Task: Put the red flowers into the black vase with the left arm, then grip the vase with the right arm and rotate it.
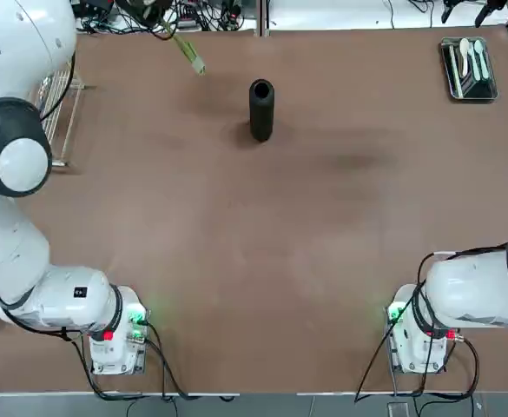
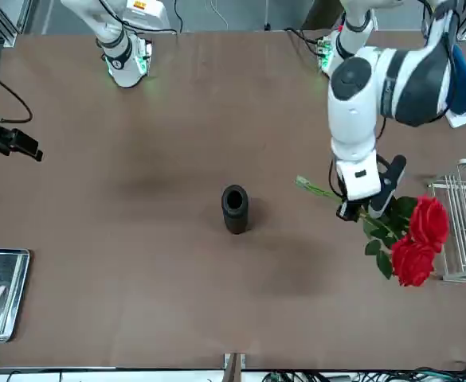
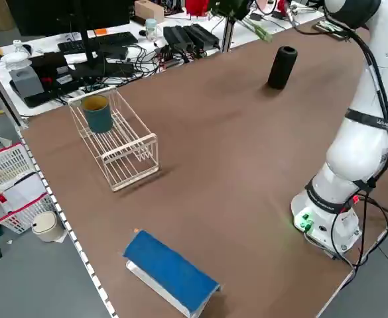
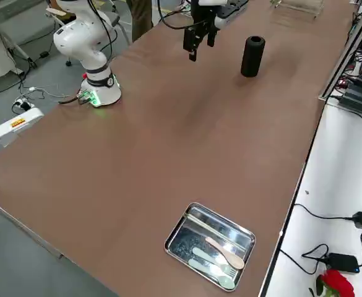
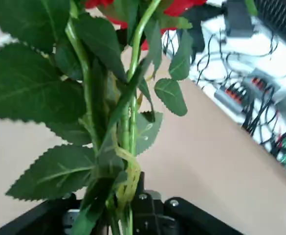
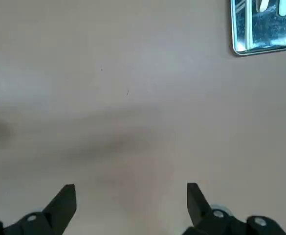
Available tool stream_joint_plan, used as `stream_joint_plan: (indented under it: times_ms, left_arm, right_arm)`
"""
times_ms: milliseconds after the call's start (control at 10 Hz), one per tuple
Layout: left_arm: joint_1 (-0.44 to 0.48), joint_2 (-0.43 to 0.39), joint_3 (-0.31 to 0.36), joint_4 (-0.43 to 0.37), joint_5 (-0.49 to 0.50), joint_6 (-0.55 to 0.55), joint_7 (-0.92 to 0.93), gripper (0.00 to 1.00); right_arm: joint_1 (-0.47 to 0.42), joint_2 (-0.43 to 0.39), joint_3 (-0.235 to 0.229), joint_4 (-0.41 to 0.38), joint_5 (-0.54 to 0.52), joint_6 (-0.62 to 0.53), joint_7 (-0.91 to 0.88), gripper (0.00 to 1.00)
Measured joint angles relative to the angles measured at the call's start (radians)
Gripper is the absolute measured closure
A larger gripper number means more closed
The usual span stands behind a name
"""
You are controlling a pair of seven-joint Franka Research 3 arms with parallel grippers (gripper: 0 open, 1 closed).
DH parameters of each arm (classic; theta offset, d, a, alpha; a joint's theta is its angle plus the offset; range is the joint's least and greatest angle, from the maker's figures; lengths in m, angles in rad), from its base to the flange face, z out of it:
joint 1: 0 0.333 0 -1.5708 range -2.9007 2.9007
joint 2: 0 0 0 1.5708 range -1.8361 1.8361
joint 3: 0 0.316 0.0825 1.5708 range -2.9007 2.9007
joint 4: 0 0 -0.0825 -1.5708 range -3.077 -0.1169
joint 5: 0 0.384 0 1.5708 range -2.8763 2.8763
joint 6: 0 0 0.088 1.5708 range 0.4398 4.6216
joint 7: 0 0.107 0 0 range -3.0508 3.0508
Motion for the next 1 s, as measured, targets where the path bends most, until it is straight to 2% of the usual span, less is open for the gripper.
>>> stream_joint_plan:
  times_ms: [300,600,1000]
  left_arm:
    - [-0.147,0.007,0.000,0.034,0.298,-0.086,-0.188,0.94]
    - [-0.257,0.036,0.003,0.064,0.510,-0.148,-0.238,0.94]
    - [-0.398,0.165,0.008,0.084,0.784,-0.286,-0.311,0.94]
  right_arm:
    - [-0.002,0.000,-0.002,0.000,0.000,0.002,0.000,0.00]
    - [-0.002,0.000,-0.002,0.001,0.000,0.004,0.000,0.00]
    - [0.002,0.000,0.001,0.004,0.000,0.002,-0.002,0.00]
